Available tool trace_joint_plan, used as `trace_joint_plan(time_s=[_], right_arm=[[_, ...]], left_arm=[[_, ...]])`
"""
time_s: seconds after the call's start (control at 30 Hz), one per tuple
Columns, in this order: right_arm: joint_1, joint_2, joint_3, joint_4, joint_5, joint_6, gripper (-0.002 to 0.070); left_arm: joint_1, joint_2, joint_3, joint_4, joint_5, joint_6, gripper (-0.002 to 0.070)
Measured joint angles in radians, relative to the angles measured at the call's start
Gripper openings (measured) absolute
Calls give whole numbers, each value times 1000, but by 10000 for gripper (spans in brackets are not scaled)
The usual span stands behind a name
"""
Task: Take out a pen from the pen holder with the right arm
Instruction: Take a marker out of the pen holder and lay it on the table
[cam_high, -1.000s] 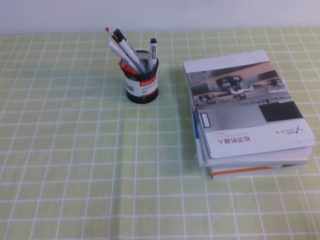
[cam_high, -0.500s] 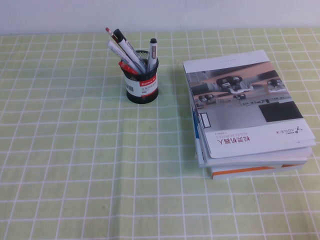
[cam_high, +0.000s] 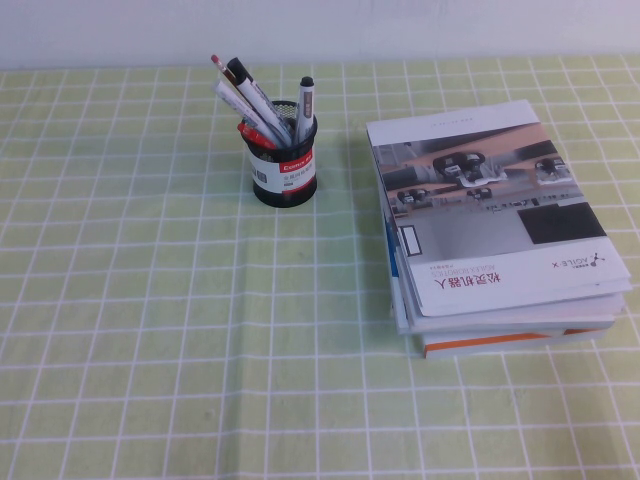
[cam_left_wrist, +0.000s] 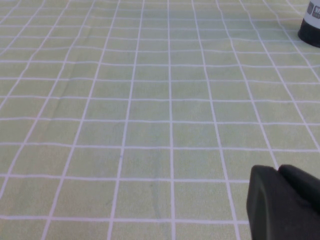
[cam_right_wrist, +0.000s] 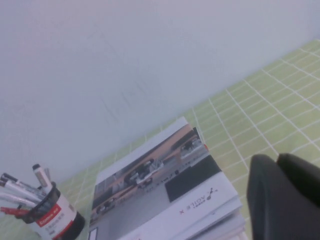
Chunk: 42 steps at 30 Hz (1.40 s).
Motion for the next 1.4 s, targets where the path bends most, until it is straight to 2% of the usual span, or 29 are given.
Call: trace_joint_plan(time_s=[0.17,0.37,0.63,0.77,0.97,1.17,1.27,1.4], right_arm=[[0,0,0,37,-7,0,-14],[0,30,-98,75,204,0,-14],[0,316,-401,73,481,-146,-14],[0,483,-519,73,545,-231,-14],[0,695,-630,81,564,-341,-14],[14,859,-667,202,528,-493,-14],[94,942,-686,212,457,-508,-14],[279,1074,-734,202,322,-513,-14]], left_arm=[[0,0,0,0,0,0,-5],[0,0,0,0,0,0,-5],[0,0,0,0,0,0,-5],[0,0,0,0,0,0,-5],[0,0,0,0,0,0,-5],[0,0,0,0,0,0,-5],[0,0,0,0,0,0,-5],[0,0,0,0,0,0,-5]])
